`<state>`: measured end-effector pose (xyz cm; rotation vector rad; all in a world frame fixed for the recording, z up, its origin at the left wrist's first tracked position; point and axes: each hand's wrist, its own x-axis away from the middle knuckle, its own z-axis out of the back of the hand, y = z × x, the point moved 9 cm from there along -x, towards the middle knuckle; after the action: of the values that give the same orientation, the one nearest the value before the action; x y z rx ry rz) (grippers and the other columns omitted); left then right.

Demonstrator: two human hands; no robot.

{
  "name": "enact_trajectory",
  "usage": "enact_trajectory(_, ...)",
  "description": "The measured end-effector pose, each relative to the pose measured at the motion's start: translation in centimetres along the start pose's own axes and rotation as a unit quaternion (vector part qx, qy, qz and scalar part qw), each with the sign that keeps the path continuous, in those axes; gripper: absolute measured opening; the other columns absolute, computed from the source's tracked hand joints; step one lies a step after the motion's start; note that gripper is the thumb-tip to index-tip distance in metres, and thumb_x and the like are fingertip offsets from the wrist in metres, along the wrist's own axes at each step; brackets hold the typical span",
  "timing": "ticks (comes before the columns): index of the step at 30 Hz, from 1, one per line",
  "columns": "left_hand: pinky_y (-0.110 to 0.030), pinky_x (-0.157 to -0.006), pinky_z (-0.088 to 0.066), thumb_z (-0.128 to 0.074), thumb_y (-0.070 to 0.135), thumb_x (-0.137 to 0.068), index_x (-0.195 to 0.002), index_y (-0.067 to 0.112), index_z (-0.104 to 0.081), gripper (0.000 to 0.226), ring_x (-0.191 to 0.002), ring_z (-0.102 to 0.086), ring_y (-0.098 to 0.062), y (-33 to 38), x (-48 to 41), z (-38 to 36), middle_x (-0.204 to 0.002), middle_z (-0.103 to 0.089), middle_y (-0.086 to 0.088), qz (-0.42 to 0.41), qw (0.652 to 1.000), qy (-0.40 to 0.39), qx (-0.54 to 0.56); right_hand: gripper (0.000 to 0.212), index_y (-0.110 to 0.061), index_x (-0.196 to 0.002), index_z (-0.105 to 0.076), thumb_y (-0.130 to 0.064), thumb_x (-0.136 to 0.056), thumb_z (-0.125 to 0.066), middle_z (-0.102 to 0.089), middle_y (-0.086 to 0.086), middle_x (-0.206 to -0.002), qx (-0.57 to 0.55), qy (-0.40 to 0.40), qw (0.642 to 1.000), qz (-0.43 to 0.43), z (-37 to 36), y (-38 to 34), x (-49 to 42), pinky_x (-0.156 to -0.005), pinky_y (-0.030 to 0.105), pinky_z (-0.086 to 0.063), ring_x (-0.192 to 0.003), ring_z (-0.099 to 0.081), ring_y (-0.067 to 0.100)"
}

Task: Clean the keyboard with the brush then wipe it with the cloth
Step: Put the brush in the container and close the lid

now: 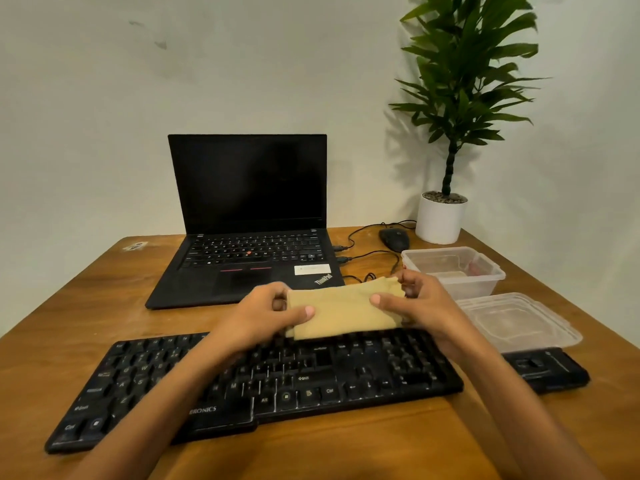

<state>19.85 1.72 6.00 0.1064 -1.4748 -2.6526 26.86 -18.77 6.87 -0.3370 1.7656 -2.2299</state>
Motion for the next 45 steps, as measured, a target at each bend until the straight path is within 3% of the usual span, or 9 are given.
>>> enact_trajectory(3,-0.014,-0.044,-0.041,-0.063,0.021,-0.085,-0.092,0.011,-0.054,0.016,-0.046,-0.051,-0.001,2.4,-2.0,-2.5,-0.056,-0.060,0.005,-0.003,0.997,-0.024,0.080,0.049,-0.013,-0.114,-0.054,-0.015,-0.070,-0.075,-0.059,0.003,-0.106,-0.048,0.054,0.997,-0.028,4.6,0.8,-1.1,-0.067,0.029,-0.049,-0.093,-0.056,0.016)
enact_trajectory(7,-0.015,-0.047,-0.044,-0.060,0.017,-0.088,-0.103,0.005,-0.051,0.022,-0.050,-0.051,-0.005,5.6,-5.0,-6.0,-0.066,-0.057,-0.004,-0.008,0.990,-0.034,0.135,0.041,-0.010,-0.105,-0.057,-0.008,-0.068,-0.076,-0.060,0.006,-0.103,-0.088,0.113,0.990,-0.013,10.4,0.8,-2.5,-0.075,0.035,-0.053,-0.094,-0.058,0.020)
enact_trajectory(17,-0.015,-0.045,-0.044,-0.057,0.011,-0.090,-0.107,0.008,-0.039,0.025,-0.048,-0.047,-0.008,10.3,-12.8,-11.5,-0.065,-0.054,-0.005,0.007,0.987,-0.013,0.162,0.032,-0.003,-0.095,-0.062,-0.009,-0.068,-0.078,-0.057,0.009,-0.081,0.015,0.227,0.972,0.053,19.7,1.2,-7.1,-0.063,0.032,-0.044,-0.078,-0.052,0.023)
enact_trajectory(21,-0.018,-0.044,-0.042,-0.057,0.012,-0.089,-0.100,0.015,-0.040,0.020,-0.052,-0.049,-0.009,11.1,-15.4,-12.0,-0.075,-0.055,-0.004,-0.037,0.996,0.035,0.069,0.031,-0.008,-0.097,-0.064,-0.012,-0.069,-0.078,-0.061,0.008,-0.087,0.122,0.254,0.957,0.064,21.0,1.1,-8.9,-0.073,0.042,-0.051,-0.083,-0.056,0.025)
enact_trajectory(26,-0.032,-0.058,-0.042,-0.043,0.015,-0.093,-0.093,0.025,-0.047,0.011,-0.074,-0.055,-0.019,11.9,-16.8,-13.3,-0.093,-0.060,-0.001,-0.125,0.975,0.055,-0.175,0.031,-0.017,-0.099,-0.062,-0.013,-0.072,-0.076,-0.059,0.001,-0.090,0.274,0.231,0.929,0.096,20.0,0.8,-10.8,-0.072,0.032,-0.048,-0.081,-0.055,0.018)
enact_trajectory(33,-0.033,-0.066,-0.046,-0.046,0.023,-0.093,-0.106,0.022,-0.058,0.018,-0.085,-0.058,-0.022,13.3,-17.1,-15.1,-0.097,-0.064,-0.004,-0.156,0.939,0.049,-0.304,0.011,-0.025,-0.089,-0.067,-0.016,-0.082,-0.066,-0.064,0.000,-0.097,0.492,0.204,0.834,0.144,18.1,0.8,-11.8,-0.061,0.023,-0.034,-0.080,-0.052,0.015)
enact_trajectory(37,-0.033,-0.071,-0.042,-0.054,0.033,-0.089,-0.113,0.023,-0.056,0.026,-0.103,-0.051,-0.022,12.7,-17.4,-15.8,-0.108,-0.058,-0.006,-0.126,0.920,0.052,-0.366,0.010,-0.022,-0.082,-0.071,-0.014,-0.077,-0.071,-0.067,-0.001,-0.092,0.475,0.162,0.850,0.161,17.9,1.6,-12.2,-0.066,0.026,-0.042,-0.078,-0.053,0.012)
enact_trajectory(41,-0.034,-0.072,-0.041,-0.050,0.031,-0.090,-0.113,0.018,-0.058,0.027,-0.114,-0.040,-0.022,12.6,-17.4,-16.9,-0.114,-0.057,-0.004,-0.123,0.895,0.063,-0.425,0.013,-0.021,-0.084,-0.073,-0.011,-0.076,-0.071,-0.069,-0.002,-0.091,0.498,0.133,0.838,0.179,17.7,2.3,-13.1,-0.091,0.038,-0.043,-0.084,-0.054,0.016)
enact_trajectory(45,-0.034,-0.075,-0.038,-0.037,0.028,-0.096,-0.112,0.010,-0.058,0.032,-0.118,-0.038,-0.022,12.2,-17.4,-17.5,-0.117,-0.055,-0.005,-0.104,0.890,0.054,-0.441,0.017,-0.019,-0.092,-0.073,-0.008,-0.081,-0.065,-0.070,-0.001,-0.100,0.536,0.111,0.817,0.181,17.5,2.9,-13.6,-0.110,0.034,-0.021,-0.092,-0.059,0.018)
